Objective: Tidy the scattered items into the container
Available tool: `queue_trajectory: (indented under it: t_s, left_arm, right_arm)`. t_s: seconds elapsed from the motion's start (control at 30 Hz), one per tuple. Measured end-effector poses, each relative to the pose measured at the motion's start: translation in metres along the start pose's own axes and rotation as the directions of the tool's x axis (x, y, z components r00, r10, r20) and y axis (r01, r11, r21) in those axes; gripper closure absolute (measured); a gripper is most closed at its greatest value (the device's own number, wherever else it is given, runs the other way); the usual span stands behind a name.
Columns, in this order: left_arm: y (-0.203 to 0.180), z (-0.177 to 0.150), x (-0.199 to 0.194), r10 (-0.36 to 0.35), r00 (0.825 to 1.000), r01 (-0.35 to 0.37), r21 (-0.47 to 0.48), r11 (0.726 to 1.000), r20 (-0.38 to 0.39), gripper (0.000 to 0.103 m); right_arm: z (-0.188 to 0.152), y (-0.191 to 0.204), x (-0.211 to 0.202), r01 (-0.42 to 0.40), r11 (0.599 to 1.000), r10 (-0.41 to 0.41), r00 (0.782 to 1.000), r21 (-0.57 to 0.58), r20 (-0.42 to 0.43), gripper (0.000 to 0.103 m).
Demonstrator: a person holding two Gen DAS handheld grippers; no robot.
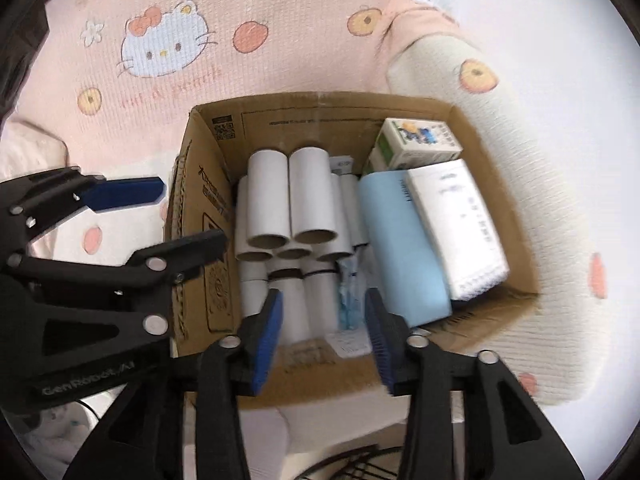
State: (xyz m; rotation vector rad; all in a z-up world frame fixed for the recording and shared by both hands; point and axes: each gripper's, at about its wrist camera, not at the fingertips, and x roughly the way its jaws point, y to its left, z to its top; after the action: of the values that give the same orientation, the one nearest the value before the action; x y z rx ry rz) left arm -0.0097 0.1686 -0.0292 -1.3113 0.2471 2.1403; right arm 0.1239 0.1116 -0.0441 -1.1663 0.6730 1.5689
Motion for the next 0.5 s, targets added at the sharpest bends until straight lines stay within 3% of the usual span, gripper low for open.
queue_trajectory:
  t_s: [0.13, 0.3, 0.5]
  left_arm:
    - [0.010, -0.014, -0.013, 0.002, 1.000, -0.002, -0.039, 0.999, 0.006, 0.036]
    - [0.012, -0.027, -0.027, 0.038, 0.999, -0.038, -0.019, 0.999, 0.025, 0.034]
    - [0.014, -0.029, -0.032, 0.021, 0.999, -0.020, -0.030, 0.999, 0.032, 0.028]
  right_arm:
    - [-0.005, 0.009, -0.009, 0.023, 0.999, -0.022, 1.000, -0.034, 0.014, 0.046]
    - [-0.007, 0.015, -0.021, 0.075, 0.995, -0.074, 0.997, -0.059, 0.017, 0.039]
    - [-0.007, 0.017, -0.030, 0.115, 0.989, -0.112, 0.993, -0.091, 0.035, 0.033]
